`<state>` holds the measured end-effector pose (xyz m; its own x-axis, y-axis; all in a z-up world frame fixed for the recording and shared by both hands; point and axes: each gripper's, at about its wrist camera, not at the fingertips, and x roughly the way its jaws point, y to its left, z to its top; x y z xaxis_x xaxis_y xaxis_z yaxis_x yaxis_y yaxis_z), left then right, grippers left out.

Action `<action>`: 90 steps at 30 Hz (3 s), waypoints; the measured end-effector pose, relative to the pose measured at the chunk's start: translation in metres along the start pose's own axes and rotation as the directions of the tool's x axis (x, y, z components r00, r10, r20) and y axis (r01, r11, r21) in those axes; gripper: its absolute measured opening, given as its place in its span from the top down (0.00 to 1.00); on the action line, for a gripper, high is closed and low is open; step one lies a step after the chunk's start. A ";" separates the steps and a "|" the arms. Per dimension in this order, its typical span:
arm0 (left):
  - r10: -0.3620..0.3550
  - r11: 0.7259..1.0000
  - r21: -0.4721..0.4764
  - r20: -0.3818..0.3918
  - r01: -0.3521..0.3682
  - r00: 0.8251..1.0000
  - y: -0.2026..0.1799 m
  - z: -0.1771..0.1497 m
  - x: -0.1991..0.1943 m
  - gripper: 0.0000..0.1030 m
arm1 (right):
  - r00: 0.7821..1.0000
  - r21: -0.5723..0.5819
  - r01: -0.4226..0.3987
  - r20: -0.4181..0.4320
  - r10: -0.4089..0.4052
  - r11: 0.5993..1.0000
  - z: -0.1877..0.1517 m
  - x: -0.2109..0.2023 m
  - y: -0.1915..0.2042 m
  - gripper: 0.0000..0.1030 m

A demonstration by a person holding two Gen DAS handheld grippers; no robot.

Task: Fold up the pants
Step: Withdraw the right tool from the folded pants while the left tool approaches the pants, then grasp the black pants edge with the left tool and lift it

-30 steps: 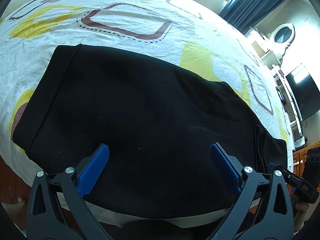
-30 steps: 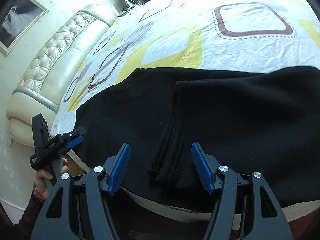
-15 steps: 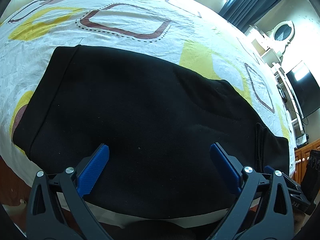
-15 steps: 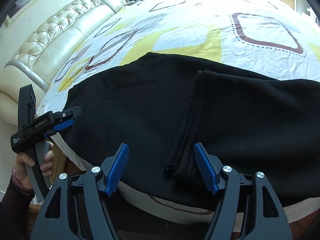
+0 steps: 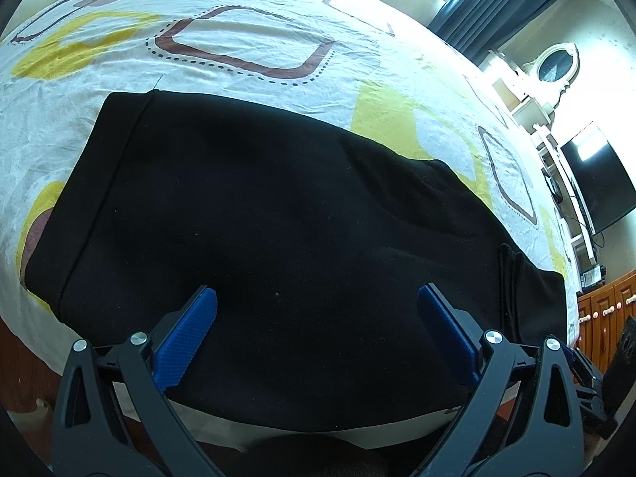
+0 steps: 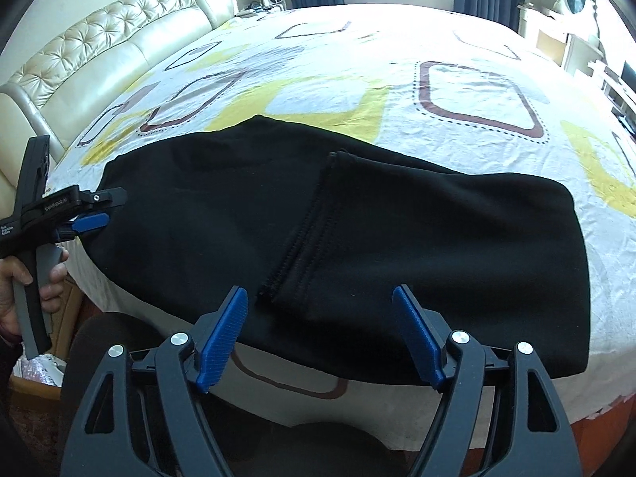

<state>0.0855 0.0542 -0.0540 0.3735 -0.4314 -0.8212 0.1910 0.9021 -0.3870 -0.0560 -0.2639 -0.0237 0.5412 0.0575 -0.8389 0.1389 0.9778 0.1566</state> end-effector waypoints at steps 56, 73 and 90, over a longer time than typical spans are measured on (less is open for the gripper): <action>-0.358 0.933 -0.115 -0.176 0.342 0.917 0.133 0.067 0.019 0.15 | 0.993 0.226 -0.116 0.059 0.105 0.967 -0.010 0.008 -0.025 0.20; -0.365 0.931 -0.027 -0.090 0.364 0.927 0.083 0.075 -0.037 0.84 | 0.989 0.283 -0.136 0.100 0.112 0.949 -0.007 -0.002 -0.037 0.20; -0.399 0.820 0.340 -0.236 0.460 0.886 -0.187 0.034 -0.027 0.86 | 0.983 0.411 -0.176 0.123 0.137 0.895 -0.004 -0.005 -0.072 0.20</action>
<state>0.0710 -0.1028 0.0547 0.0402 -0.7392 -0.6723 0.6372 0.5372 -0.5526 -0.0722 -0.3341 -0.0336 0.6526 0.1656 -0.7394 0.3698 0.7821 0.5016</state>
